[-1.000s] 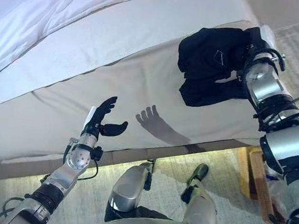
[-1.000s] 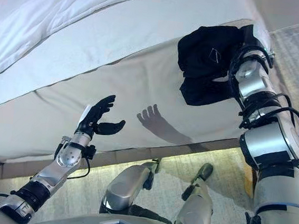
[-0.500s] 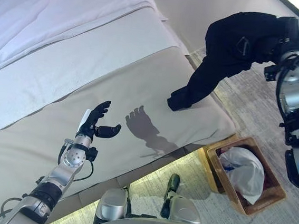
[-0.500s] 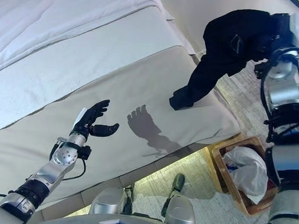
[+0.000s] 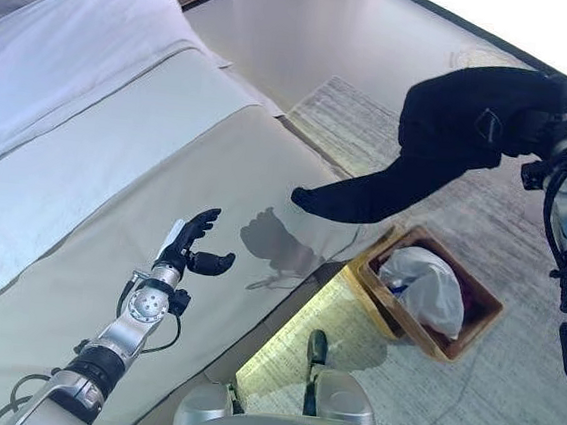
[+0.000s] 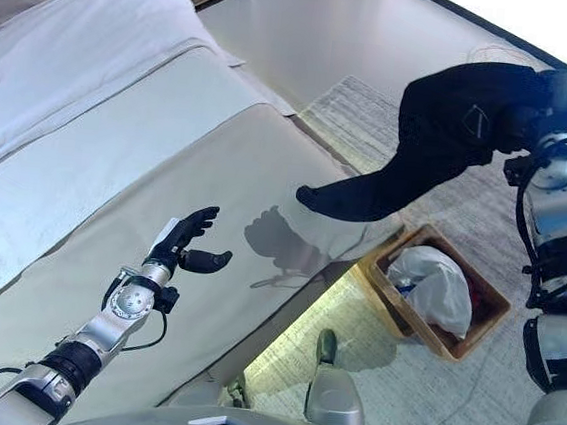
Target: Pick up the clothes from the bed and place them into the basket
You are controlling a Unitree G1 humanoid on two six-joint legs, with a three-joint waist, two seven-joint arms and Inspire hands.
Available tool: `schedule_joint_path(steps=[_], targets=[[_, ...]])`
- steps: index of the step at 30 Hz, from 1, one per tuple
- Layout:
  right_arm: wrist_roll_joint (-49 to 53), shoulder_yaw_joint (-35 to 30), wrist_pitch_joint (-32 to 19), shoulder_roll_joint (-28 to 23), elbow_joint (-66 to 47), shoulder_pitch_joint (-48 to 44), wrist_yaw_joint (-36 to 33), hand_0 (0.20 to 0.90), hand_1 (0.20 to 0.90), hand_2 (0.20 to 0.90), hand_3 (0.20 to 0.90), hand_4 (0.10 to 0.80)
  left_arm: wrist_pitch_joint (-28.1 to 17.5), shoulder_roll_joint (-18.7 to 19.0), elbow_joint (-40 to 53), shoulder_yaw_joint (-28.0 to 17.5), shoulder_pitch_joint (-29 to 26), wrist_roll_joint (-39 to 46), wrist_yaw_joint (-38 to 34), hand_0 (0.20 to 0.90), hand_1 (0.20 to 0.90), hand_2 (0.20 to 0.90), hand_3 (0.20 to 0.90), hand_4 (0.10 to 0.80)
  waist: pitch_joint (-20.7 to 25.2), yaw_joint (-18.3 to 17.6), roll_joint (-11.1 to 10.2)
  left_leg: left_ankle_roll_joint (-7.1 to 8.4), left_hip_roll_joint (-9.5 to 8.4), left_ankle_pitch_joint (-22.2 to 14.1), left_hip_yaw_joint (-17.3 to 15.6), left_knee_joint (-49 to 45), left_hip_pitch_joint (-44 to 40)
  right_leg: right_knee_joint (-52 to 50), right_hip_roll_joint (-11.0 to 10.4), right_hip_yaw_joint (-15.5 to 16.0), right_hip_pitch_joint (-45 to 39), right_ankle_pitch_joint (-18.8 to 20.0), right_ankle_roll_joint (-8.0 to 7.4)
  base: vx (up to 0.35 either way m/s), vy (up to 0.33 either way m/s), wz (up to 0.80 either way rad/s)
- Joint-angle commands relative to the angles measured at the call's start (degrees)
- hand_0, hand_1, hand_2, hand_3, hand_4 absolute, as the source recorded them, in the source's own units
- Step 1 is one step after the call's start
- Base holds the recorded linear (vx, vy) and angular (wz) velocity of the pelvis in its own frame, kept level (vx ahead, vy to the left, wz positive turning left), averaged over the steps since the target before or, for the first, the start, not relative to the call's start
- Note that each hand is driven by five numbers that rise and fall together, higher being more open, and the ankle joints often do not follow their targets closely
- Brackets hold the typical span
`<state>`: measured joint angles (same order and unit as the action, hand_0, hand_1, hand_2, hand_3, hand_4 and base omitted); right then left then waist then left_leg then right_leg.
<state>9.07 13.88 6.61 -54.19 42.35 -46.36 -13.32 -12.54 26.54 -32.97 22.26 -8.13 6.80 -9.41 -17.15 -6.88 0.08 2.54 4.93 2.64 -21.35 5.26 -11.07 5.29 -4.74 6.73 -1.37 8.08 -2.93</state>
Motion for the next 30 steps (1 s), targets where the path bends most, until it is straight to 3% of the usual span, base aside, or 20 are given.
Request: schedule_joint_path(steps=[1,11,22,26,30], targets=[[1.7,0.3,-4.3,-6.5,-2.4,-3.9,-3.5,0.3,0.3,0.3,0.2,0.1,-3.7,-0.5,-2.1,3.8,-3.3,-1.3,-0.4,0.9,0.9,0.9,0.9,0.8,10.1,0.4,-1.4,1.74,2.97,-6.6,0.7,-0.3,-2.4,-0.3,-2.2,-0.2,-0.3,-3.2,-3.13,0.012,-0.026,-0.19],[2.0,-4.2,-2.9,-7.9,0.7,-0.2,-6.1,0.3,0.3,0.3,0.2,0.1,-2.4,-0.4,-0.7,4.6,-3.9,-1.0,-0.3,0.9,0.9,0.9,0.9,0.8,9.1,-1.4,0.0,2.29,2.86,-6.6,-0.5,-0.3,-2.5,-0.4,-1.7,-1.5,0.3,-3.3,-2.79,-0.002,-0.031,-0.08],[-0.1,-2.5,-3.2,-8.7,5.6,-0.8,-0.8,0.3,0.3,0.3,0.2,0.1,-2.4,-0.5,-0.4,5.0,-4.1,-0.4,0.4,0.9,0.9,0.9,0.9,0.8,7.8,-1.8,2.5,2.67,2.44,-6.0,-0.9,-0.3,-1.6,-0.3,-1.8,-1.4,0.9,-3.6,-2.48,-0.008,-0.03,0.0],[-1.9,-2.6,-2.5,-8.2,7.6,-1.1,-1.1,0.3,0.3,0.3,0.2,0.1,-2.7,-0.3,0.2,5.4,-4.6,0.0,0.1,0.9,0.9,0.9,0.9,0.8,6.4,-1.8,3.6,2.86,2.36,-5.7,-0.8,-0.3,-0.8,-0.4,-2.0,-1.5,1.8,-3.5,-2.5,-0.051,-0.018,0.0],[-3.5,-2.4,-2.4,-8.1,11.2,-2.3,-1.7,0.3,0.3,0.3,0.2,0.1,-3.4,-0.6,1.2,5.7,-5.6,1.1,-1.5,0.9,0.9,0.9,0.9,0.8,4.0,-2.2,6.0,2.85,1.77,-5.4,-0.6,-0.3,0.3,-0.5,-2.5,-2.2,3.3,-3.3,-2.51,-0.072,0.044,0.01]])
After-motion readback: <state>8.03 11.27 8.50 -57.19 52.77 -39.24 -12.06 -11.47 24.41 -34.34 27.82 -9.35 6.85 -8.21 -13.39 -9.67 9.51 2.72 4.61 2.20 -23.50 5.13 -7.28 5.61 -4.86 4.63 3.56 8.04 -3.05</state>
